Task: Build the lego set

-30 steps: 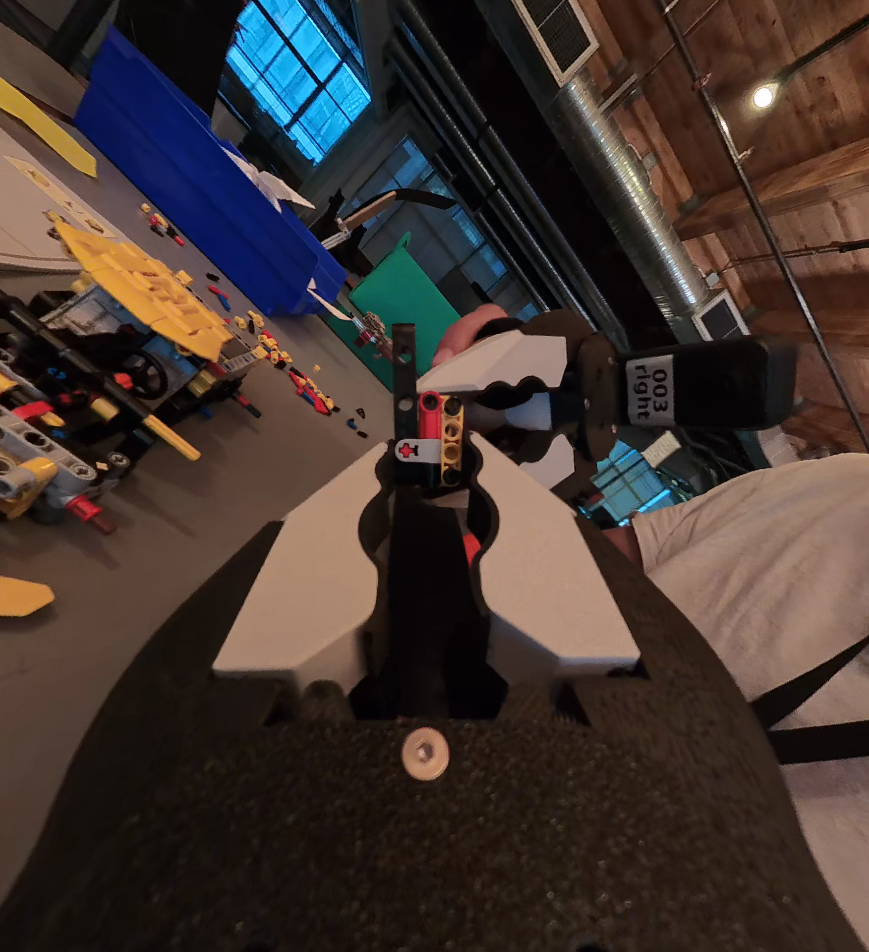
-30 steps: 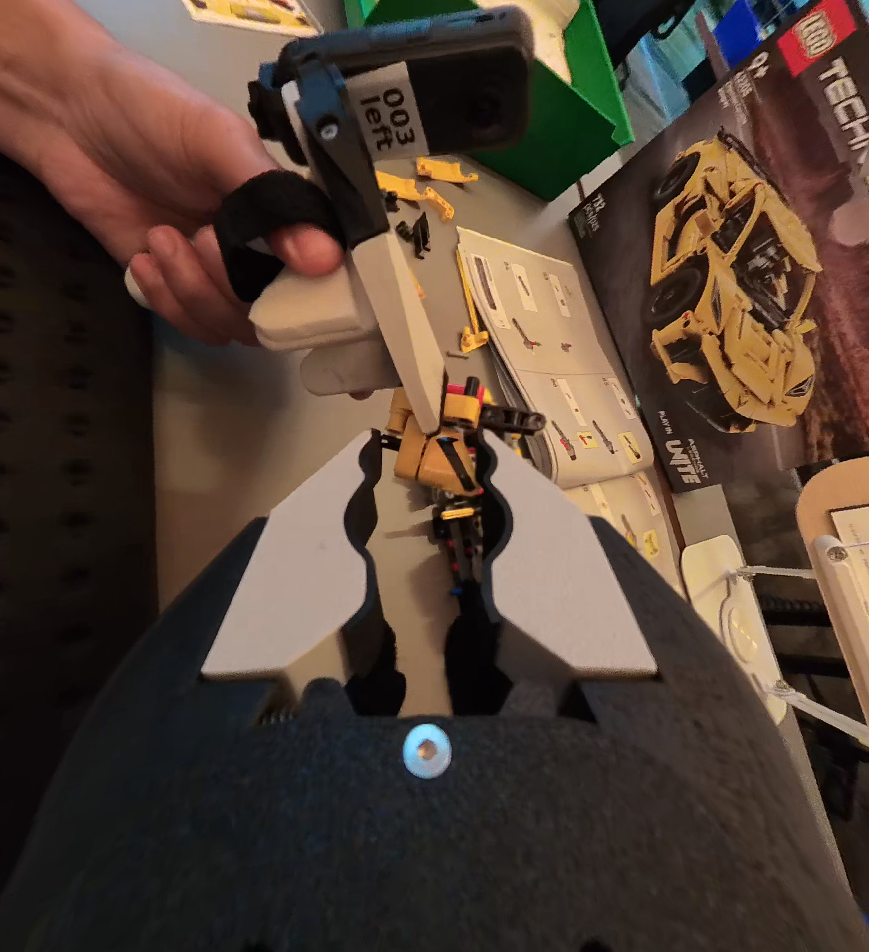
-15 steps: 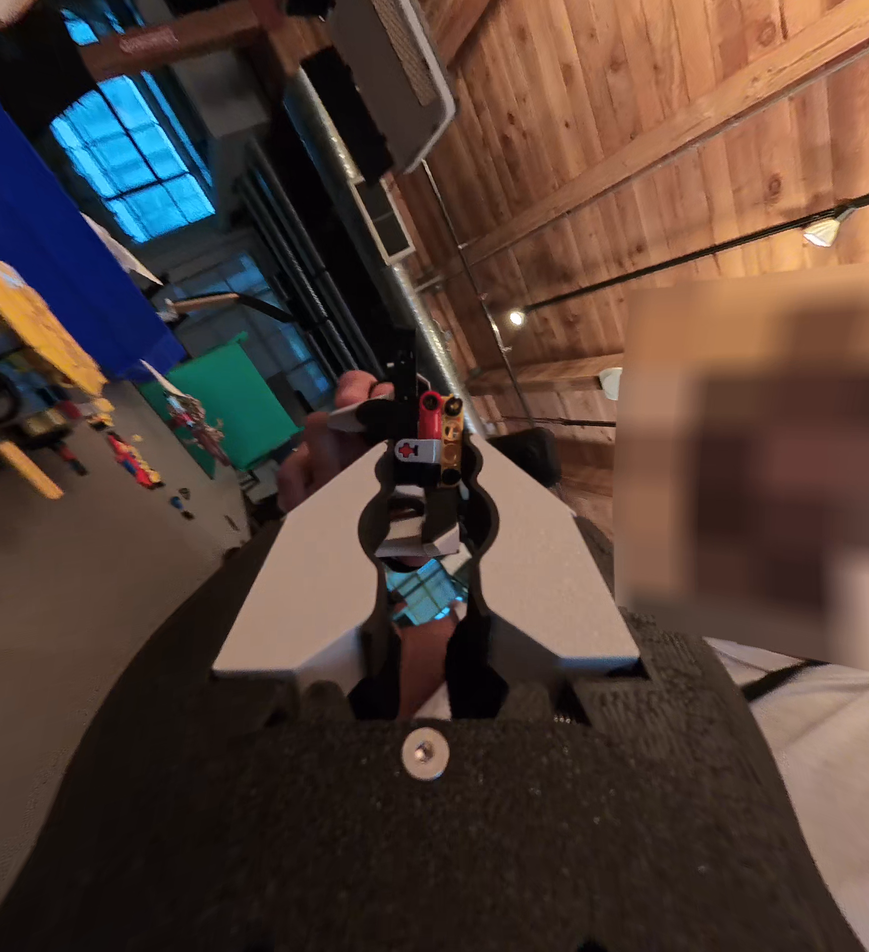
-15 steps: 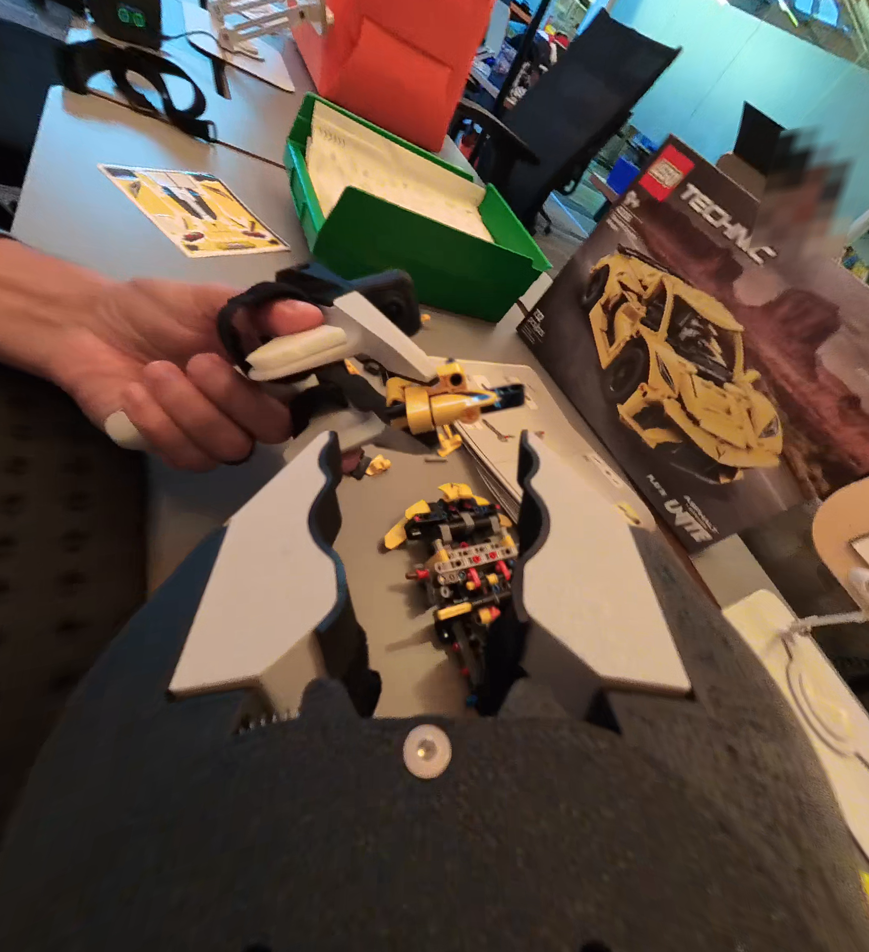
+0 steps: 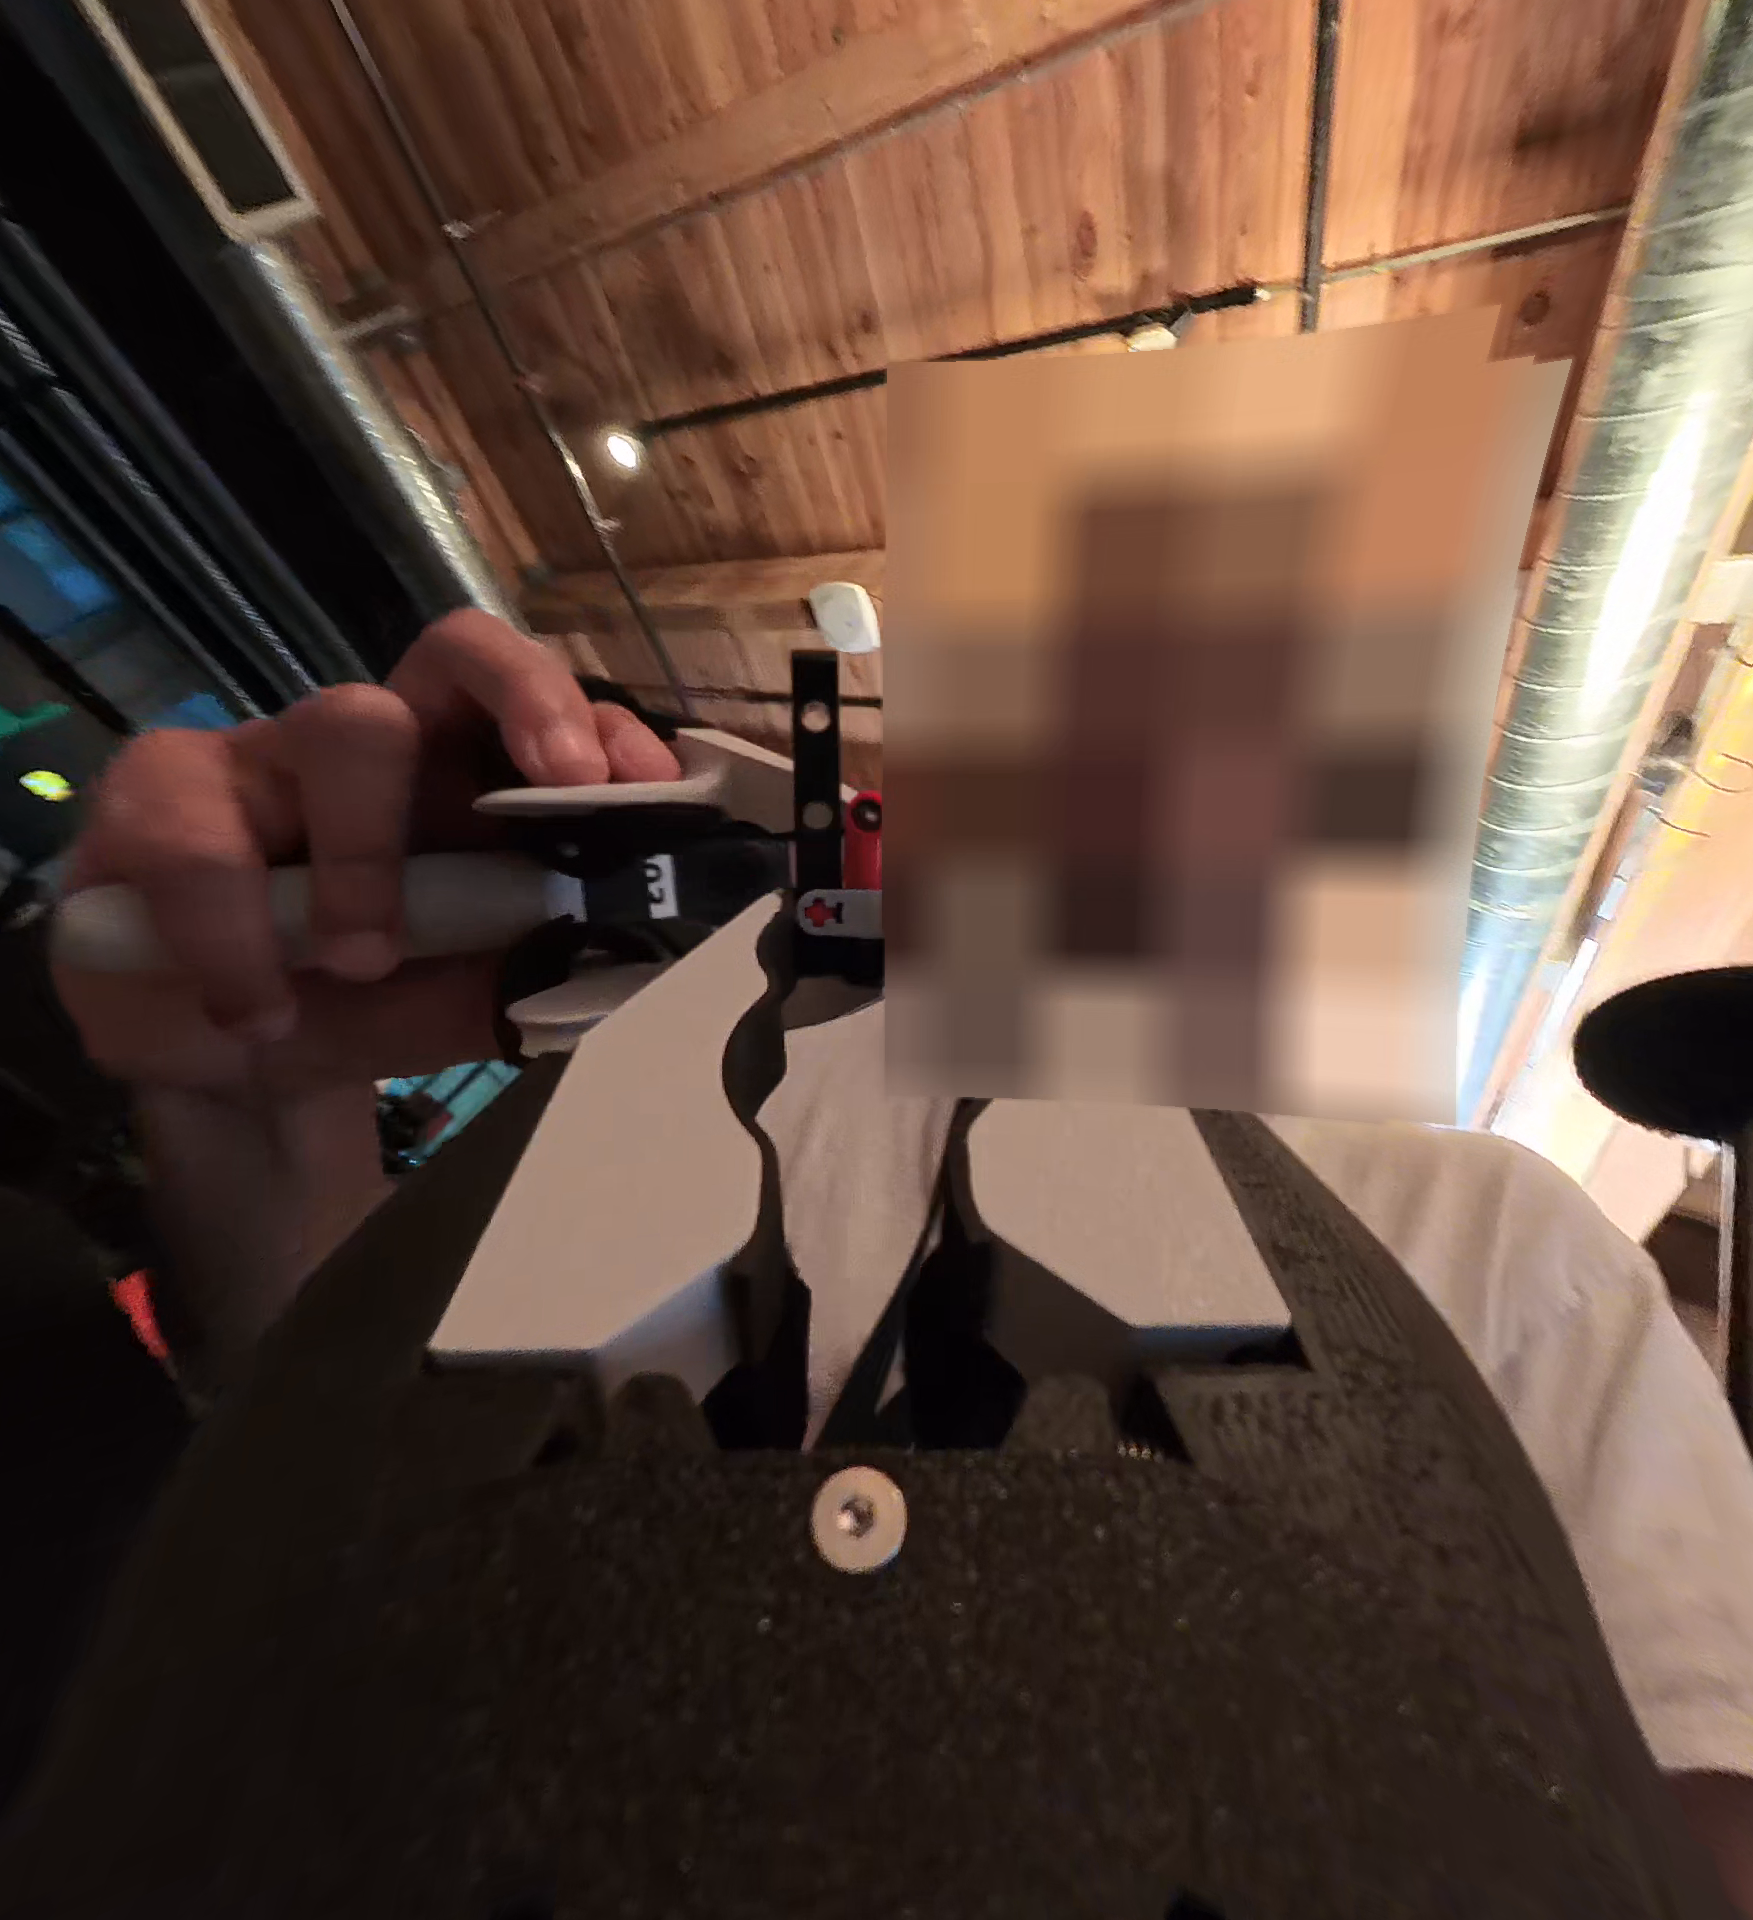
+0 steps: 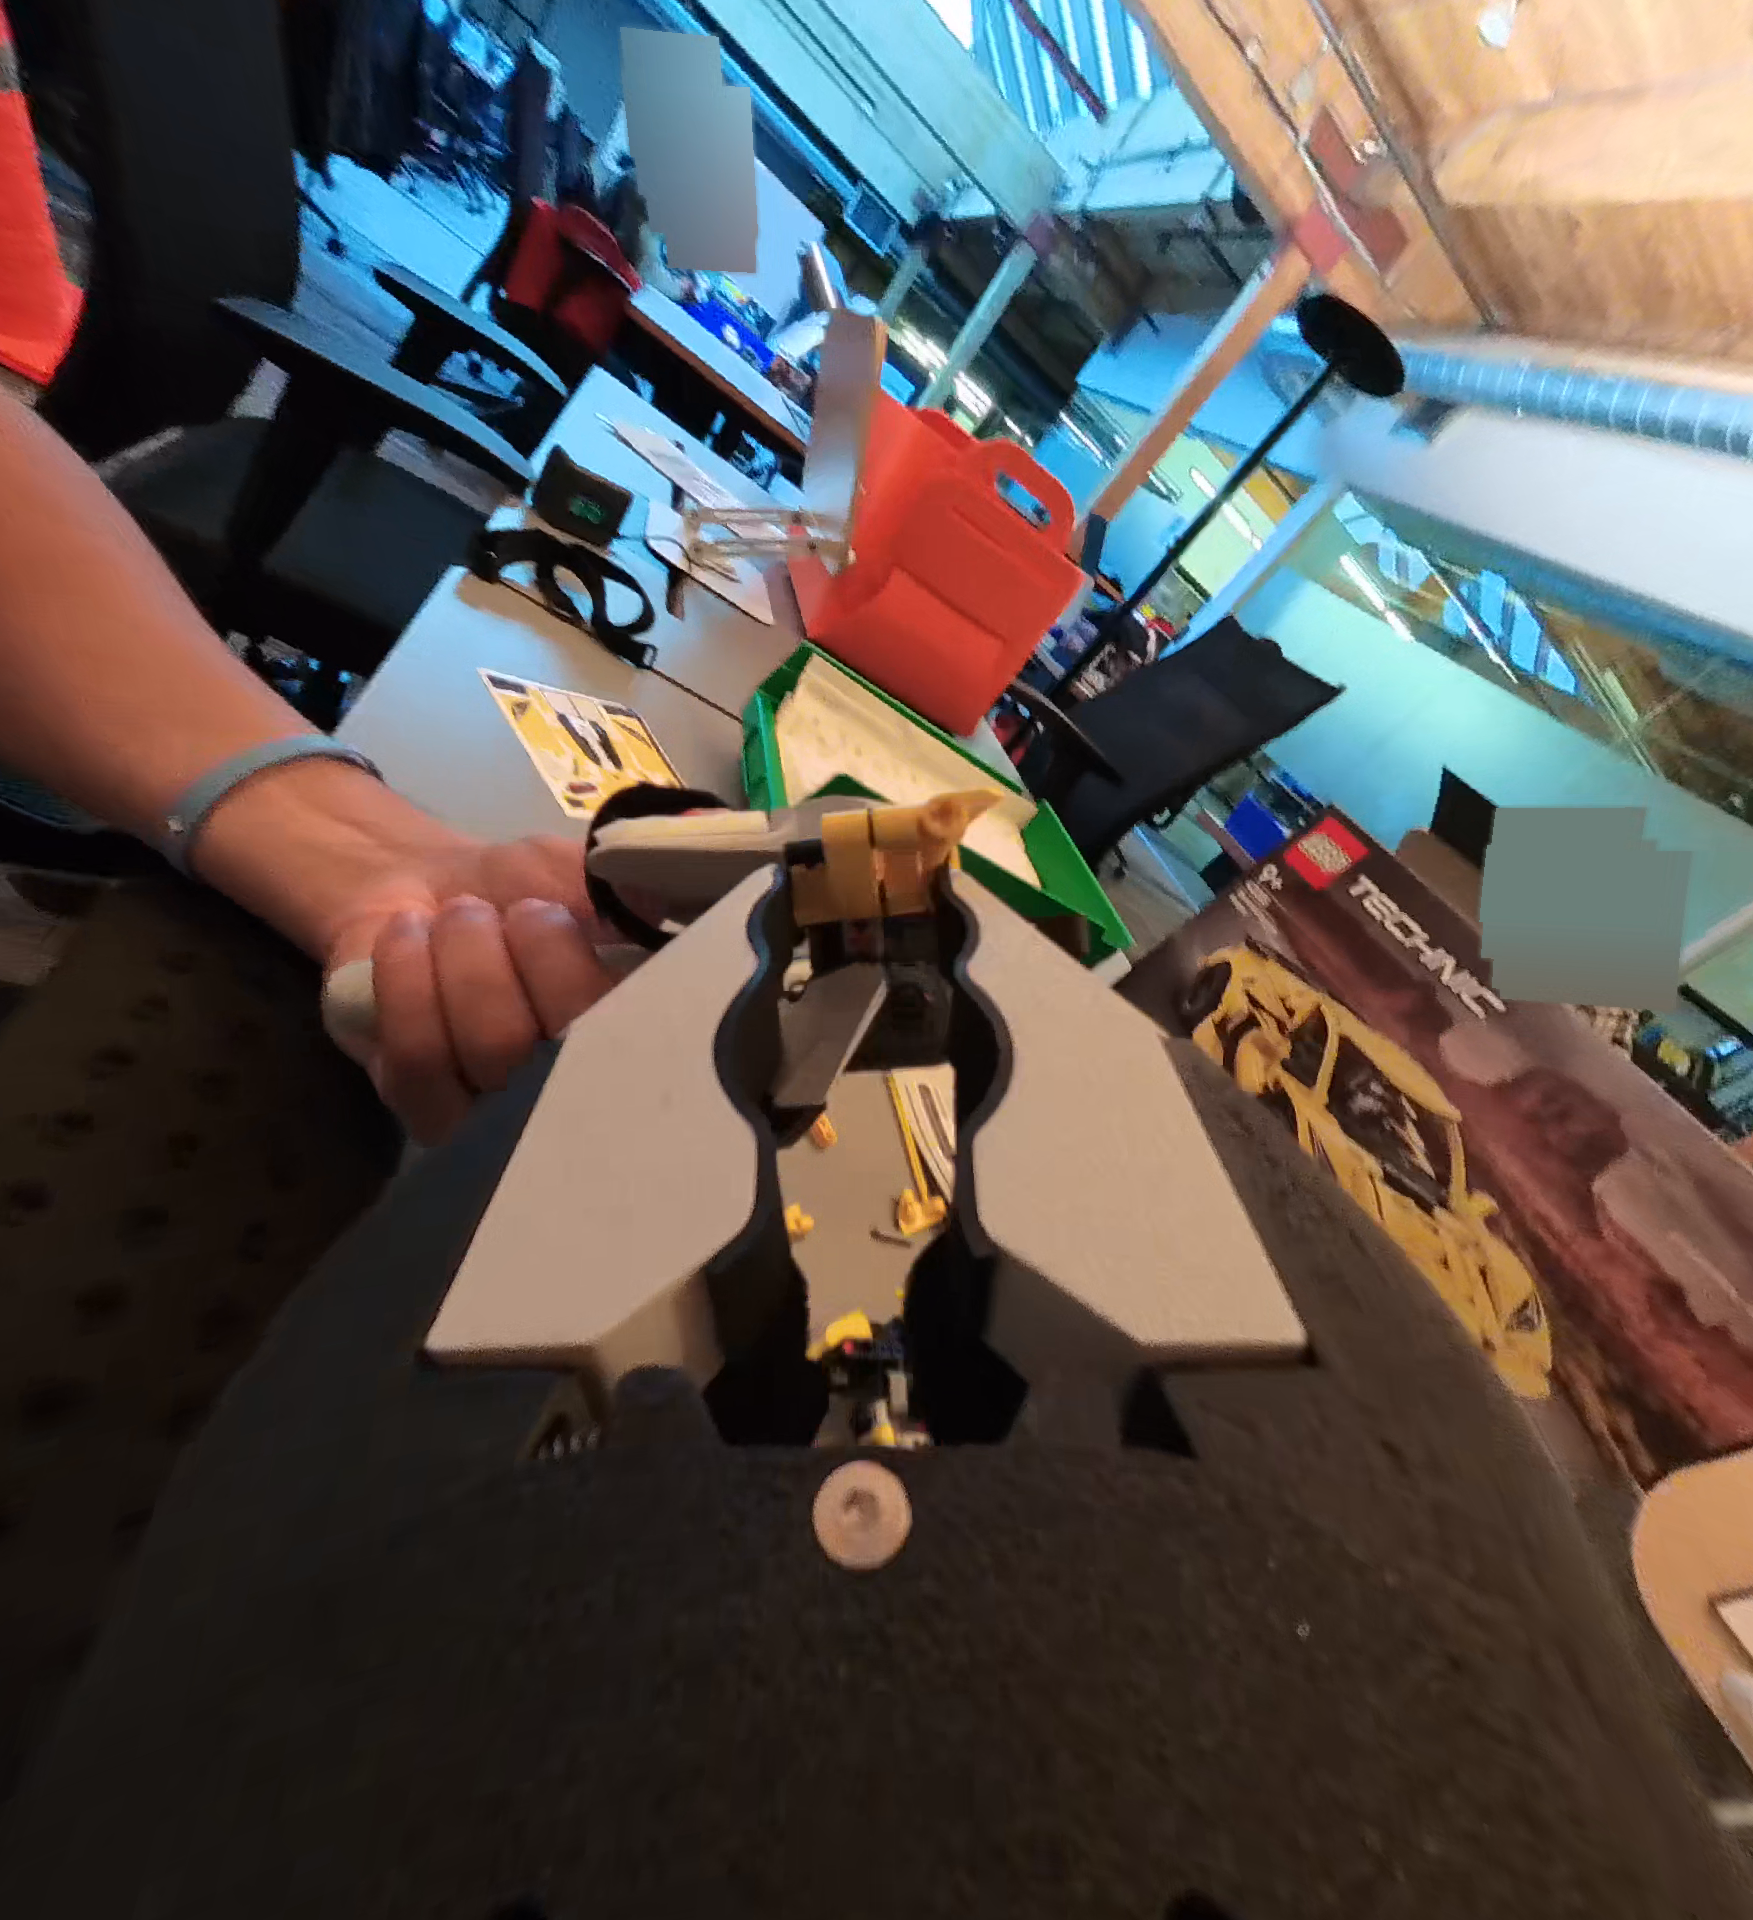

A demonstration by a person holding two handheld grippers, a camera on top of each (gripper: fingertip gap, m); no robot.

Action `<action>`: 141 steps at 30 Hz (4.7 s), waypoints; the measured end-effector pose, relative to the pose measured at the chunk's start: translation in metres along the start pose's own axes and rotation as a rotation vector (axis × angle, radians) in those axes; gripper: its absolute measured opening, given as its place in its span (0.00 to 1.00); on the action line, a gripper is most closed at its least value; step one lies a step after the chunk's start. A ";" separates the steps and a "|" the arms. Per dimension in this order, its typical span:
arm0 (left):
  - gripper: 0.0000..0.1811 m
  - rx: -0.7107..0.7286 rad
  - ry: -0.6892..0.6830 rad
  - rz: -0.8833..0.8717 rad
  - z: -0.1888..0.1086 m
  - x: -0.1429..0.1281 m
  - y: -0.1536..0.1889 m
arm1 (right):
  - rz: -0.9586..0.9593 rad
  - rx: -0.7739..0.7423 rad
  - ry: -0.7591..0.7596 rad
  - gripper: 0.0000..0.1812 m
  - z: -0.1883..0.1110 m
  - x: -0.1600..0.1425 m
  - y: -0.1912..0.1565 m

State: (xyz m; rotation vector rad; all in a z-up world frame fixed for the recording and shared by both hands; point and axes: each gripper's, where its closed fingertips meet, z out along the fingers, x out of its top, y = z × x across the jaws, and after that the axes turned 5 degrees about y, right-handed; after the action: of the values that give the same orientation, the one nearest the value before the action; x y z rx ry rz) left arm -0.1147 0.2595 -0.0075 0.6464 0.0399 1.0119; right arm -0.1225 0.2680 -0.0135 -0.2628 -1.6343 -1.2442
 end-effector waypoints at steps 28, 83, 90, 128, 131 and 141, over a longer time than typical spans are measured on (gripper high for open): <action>0.13 0.204 0.078 0.117 -0.018 0.022 -0.028 | 0.137 0.016 -0.091 0.15 -0.022 -0.022 0.022; 0.14 0.793 0.023 0.759 -0.041 0.043 -0.071 | 1.263 0.181 0.187 0.07 -0.016 -0.082 0.036; 0.21 0.825 -0.051 0.812 -0.047 0.041 -0.066 | 1.118 0.199 0.068 0.06 -0.031 -0.086 0.027; 0.13 0.867 -0.389 0.810 -0.043 -0.004 -0.100 | 1.187 0.403 0.032 0.03 -0.052 -0.073 0.000; 0.13 0.831 -0.410 0.805 -0.040 -0.009 -0.096 | 1.243 0.466 0.070 0.03 -0.053 -0.066 -0.004; 0.13 1.009 -0.562 0.984 -0.061 -0.005 -0.112 | 0.781 0.342 -0.336 0.10 -0.054 -0.100 -0.018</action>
State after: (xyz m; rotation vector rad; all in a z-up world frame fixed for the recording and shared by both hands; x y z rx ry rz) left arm -0.0503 0.2439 -0.1165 1.9795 -0.3115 1.7068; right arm -0.0575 0.2546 -0.1077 -0.8327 -1.7338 -0.3326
